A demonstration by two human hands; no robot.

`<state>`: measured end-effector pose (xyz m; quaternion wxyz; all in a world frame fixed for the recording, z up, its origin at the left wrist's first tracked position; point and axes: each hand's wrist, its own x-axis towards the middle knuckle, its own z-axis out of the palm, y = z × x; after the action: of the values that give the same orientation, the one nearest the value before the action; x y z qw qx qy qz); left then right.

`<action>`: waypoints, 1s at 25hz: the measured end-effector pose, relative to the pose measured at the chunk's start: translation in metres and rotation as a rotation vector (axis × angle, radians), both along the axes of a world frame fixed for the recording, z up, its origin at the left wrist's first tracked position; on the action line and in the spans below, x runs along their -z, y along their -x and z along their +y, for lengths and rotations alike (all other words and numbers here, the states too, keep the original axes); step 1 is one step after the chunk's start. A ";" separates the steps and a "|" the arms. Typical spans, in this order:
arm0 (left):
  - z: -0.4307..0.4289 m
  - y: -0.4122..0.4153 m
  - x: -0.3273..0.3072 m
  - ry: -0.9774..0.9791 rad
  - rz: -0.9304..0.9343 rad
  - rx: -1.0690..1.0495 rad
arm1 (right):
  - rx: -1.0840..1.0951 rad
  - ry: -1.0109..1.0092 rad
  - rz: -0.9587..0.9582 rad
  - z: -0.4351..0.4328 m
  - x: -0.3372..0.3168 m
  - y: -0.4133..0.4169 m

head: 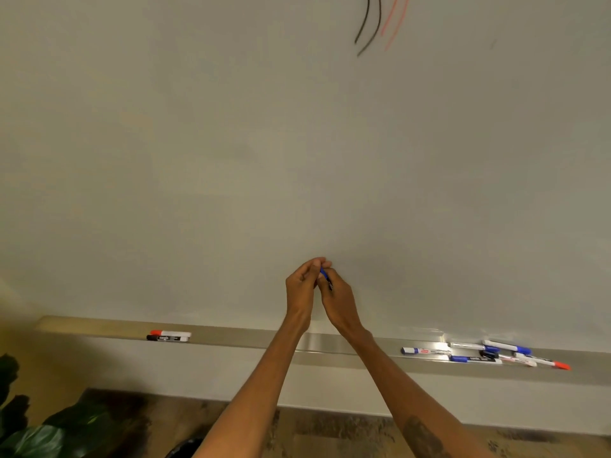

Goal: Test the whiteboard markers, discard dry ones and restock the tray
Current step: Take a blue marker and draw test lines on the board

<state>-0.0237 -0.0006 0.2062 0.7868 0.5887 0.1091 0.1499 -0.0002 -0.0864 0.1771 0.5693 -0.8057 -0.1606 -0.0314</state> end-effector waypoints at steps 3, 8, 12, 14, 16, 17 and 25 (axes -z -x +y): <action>0.003 -0.002 -0.021 -0.011 -0.023 -0.021 | 0.093 0.117 -0.091 0.004 -0.022 -0.001; 0.008 -0.003 -0.067 -0.024 -0.135 0.015 | 0.023 0.027 -0.148 0.003 -0.066 -0.010; 0.008 -0.009 -0.115 -0.083 -0.282 0.052 | -0.074 -0.127 -0.156 -0.005 -0.122 -0.014; 0.007 -0.015 -0.140 -0.115 -0.349 0.064 | -0.100 -0.153 -0.191 -0.011 -0.155 -0.011; 0.004 -0.019 -0.161 -0.144 -0.399 0.084 | -0.113 -0.171 -0.206 -0.019 -0.185 -0.009; 0.003 -0.020 -0.171 -0.159 -0.421 0.099 | -0.118 -0.182 -0.212 -0.023 -0.197 -0.009; 0.006 -0.029 -0.239 -0.181 -0.523 0.067 | -0.264 -0.297 0.047 -0.027 -0.233 0.001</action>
<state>0.0053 0.0055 0.4455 0.7371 0.6011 -0.1309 0.2797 -0.0010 -0.1134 0.4101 0.6845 -0.6854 -0.2451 0.0390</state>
